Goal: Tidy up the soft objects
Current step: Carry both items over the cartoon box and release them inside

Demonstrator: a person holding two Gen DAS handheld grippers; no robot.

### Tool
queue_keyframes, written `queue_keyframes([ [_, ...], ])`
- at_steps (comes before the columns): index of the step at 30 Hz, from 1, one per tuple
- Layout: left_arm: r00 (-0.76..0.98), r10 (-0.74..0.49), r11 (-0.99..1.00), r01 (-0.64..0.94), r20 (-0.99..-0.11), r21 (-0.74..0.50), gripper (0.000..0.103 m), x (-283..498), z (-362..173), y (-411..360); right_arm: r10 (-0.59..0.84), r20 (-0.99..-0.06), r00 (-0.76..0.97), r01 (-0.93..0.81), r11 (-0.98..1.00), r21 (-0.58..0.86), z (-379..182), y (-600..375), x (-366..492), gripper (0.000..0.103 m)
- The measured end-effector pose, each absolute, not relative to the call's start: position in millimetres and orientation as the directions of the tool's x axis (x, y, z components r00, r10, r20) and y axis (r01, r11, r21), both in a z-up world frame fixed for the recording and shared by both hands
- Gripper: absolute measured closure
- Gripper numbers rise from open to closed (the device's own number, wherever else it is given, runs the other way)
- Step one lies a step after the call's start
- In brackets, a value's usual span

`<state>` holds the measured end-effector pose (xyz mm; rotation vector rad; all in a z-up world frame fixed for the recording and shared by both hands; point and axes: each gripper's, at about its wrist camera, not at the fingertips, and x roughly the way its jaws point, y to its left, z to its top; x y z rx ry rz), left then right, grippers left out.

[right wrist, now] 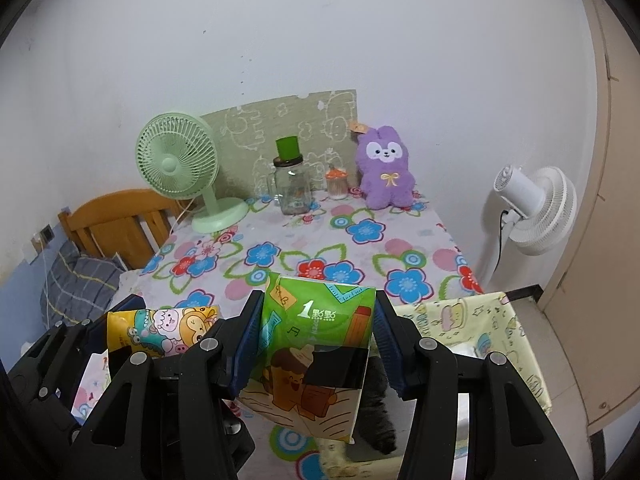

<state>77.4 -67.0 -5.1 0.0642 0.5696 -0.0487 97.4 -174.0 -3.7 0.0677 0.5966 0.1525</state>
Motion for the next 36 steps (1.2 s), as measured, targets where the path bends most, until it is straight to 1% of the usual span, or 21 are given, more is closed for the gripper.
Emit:
queue_keyframes([
  [23, 0.821, -0.127, 0.986, 0.167, -0.556, 0.021, 0.032, 98, -17, -137, 0.071, -0.56, 0.826, -0.025, 0.996, 0.09, -13, -248, 109, 0.047],
  [31, 0.798, -0.17, 0.977, 0.214, -0.578, 0.007, 0.031, 108, -30, -157, 0.05, -0.587, 0.808, 0.01, 0.995, 0.099, -23, -268, 115, 0.047],
  [36, 0.768, -0.193, 0.969, 0.247, -0.611, 0.004, 0.031, 114, -44, -171, 0.029, -0.618, 0.785, 0.03, 0.996, 0.085, -36, -278, 118, 0.047],
])
